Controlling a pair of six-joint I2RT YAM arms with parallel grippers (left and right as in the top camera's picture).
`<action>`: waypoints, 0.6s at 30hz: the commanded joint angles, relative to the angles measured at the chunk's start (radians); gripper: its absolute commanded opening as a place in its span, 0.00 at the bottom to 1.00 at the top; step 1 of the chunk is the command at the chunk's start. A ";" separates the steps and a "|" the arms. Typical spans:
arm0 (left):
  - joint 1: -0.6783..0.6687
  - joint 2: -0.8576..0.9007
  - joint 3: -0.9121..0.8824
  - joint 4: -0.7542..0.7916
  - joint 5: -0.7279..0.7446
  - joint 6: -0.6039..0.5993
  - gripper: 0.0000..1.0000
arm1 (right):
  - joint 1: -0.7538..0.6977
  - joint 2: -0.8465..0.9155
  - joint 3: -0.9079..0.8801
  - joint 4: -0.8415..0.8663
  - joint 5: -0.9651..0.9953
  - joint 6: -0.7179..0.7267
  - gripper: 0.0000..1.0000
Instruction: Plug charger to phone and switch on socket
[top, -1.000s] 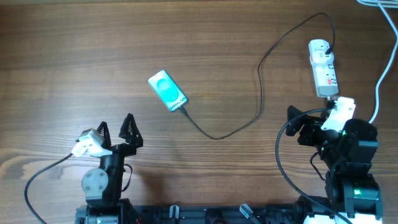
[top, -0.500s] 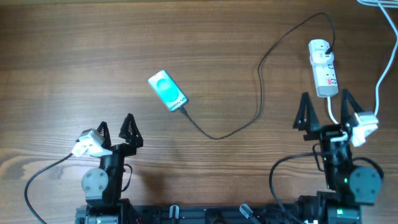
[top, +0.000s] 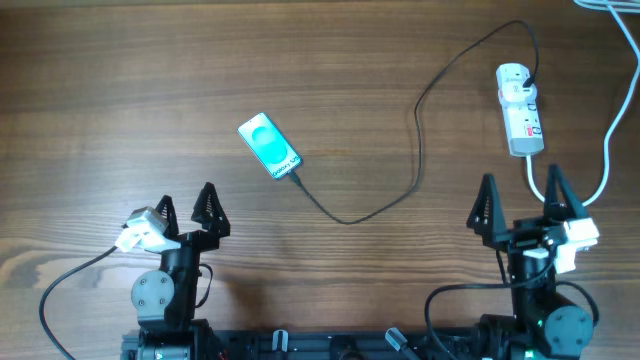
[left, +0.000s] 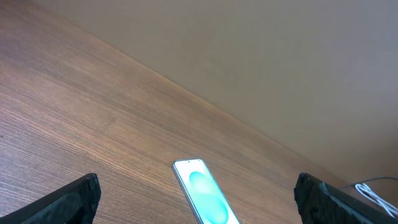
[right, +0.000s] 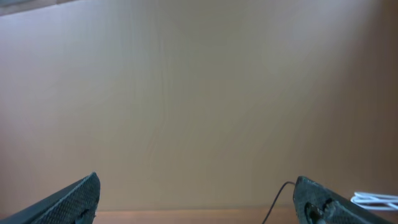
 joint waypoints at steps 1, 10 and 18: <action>0.008 -0.008 -0.001 -0.011 -0.010 0.016 1.00 | 0.006 -0.032 -0.023 0.076 -0.002 -0.006 1.00; 0.024 -0.008 -0.001 -0.011 -0.010 0.016 1.00 | 0.006 -0.032 -0.090 -0.096 -0.002 -0.006 1.00; 0.024 -0.008 -0.001 -0.011 -0.010 0.016 1.00 | 0.006 -0.032 -0.090 -0.341 0.002 -0.006 1.00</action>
